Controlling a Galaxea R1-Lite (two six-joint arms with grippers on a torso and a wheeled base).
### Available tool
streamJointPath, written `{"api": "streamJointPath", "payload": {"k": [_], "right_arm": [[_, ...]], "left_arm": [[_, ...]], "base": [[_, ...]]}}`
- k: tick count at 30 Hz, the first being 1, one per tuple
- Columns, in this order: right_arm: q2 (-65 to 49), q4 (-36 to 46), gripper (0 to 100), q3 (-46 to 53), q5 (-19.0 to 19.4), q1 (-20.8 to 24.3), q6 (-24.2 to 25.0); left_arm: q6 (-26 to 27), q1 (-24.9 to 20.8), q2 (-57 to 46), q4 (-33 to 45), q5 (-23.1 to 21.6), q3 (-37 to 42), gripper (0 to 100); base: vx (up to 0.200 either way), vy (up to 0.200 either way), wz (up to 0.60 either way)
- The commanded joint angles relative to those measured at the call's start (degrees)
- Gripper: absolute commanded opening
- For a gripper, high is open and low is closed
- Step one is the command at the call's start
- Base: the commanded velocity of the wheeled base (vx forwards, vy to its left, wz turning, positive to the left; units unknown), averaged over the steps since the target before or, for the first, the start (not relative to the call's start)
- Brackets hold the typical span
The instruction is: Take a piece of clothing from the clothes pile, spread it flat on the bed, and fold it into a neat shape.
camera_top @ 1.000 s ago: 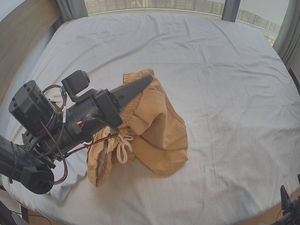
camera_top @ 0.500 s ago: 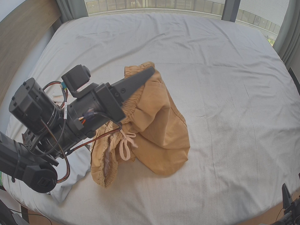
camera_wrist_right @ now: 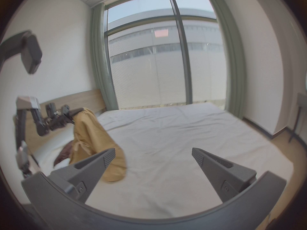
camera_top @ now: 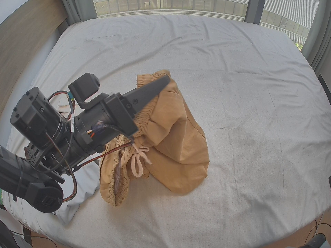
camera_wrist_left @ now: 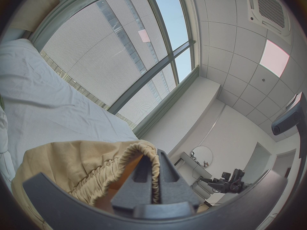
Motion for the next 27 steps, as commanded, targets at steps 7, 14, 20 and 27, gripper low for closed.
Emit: {"api": "streamJointPath", "payload": {"k": [7, 14, 20, 27], "right_arm": [[39.3, -1.7, 100, -24.2, 19.2, 21.9, 14.5], [52.4, -15.3, 100, -19.2, 22.7, 21.5, 15.1], [64.7, -28.4, 100, -15.9, 22.5, 18.2, 15.1], [76.5, -36.8, 100, -14.3, 22.4, 17.8, 15.4]], "left_arm": [[0.0, 0.4, -0.2, 0.0, 0.0, -0.7, 0], [0.0, 2.5, -0.6, -0.1, 0.1, -1.0, 0], [-0.2, 6.2, -2.2, 0.4, -0.6, -2.9, 0], [-0.2, 6.8, -2.3, 0.6, -0.2, -4.4, 0]], "base": [[0.0, 0.0, 0.0], [0.0, 0.0, 0.0], [0.0, 0.0, 0.0], [0.0, 0.0, 0.0]]}}
